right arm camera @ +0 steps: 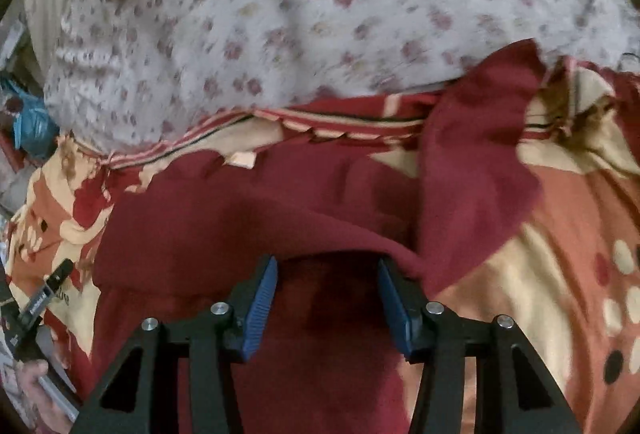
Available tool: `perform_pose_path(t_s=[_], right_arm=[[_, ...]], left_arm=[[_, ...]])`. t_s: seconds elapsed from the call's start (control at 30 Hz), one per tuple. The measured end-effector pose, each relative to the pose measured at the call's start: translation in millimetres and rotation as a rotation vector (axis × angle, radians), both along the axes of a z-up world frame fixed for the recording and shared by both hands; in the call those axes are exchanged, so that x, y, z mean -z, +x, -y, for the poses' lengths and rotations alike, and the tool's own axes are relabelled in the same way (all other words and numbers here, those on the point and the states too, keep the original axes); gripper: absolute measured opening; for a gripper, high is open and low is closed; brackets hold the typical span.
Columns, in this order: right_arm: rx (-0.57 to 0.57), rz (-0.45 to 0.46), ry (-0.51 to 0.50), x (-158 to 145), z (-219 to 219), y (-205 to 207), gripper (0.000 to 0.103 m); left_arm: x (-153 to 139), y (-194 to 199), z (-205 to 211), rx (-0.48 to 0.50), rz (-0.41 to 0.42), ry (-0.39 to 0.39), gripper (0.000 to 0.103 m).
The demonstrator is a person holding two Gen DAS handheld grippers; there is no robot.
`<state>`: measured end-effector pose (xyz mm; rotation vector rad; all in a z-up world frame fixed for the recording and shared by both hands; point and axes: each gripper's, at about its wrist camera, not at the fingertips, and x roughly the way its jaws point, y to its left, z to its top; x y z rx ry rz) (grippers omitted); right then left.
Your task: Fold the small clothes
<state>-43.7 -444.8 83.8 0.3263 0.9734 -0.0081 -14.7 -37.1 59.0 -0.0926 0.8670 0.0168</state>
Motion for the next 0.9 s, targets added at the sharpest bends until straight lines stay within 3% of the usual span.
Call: perform_pose_path(t_s=[0.23, 0.37, 0.47, 0.67, 0.8, 0.87, 0.9], right_arm=[[0.01, 0.068, -0.075, -5.2, -2.8, 21.1, 0.05], [-0.061, -0.032, -0.102, 20.1, -12.0, 41.0, 0.054], [-0.092, 0.012, -0.024, 11.1, -29.1, 40.6, 0.054], [-0.386, 0.06, 0.096, -12.3, -130.8, 83.5, 0.055], [-0.577, 0.043, 0.022, -8.8, -223.0, 130.9, 0.055], [-0.648, 0.018, -0.036, -0.5, -259.7, 151.9, 0.064], [-0.671, 0.003, -0.066, 5.3, -271.3, 159.8, 0.073]], left_arm=[[16.0, 6.3, 19.3, 0.044, -0.048, 0.087, 0.102], [20.0, 10.4, 6.2, 0.011, -0.079, 0.074, 0.102], [19.5, 10.5, -4.4, 0.007, -0.109, 0.02, 0.102], [21.8, 4.7, -6.2, 0.086, -0.181, -0.079, 0.102], [26.5, 7.7, -2.7, 0.086, -0.198, -0.053, 0.102], [28.6, 8.8, 0.0, 0.098, -0.207, -0.038, 0.102], [29.6, 9.3, 1.3, 0.104, -0.213, -0.037, 0.102]])
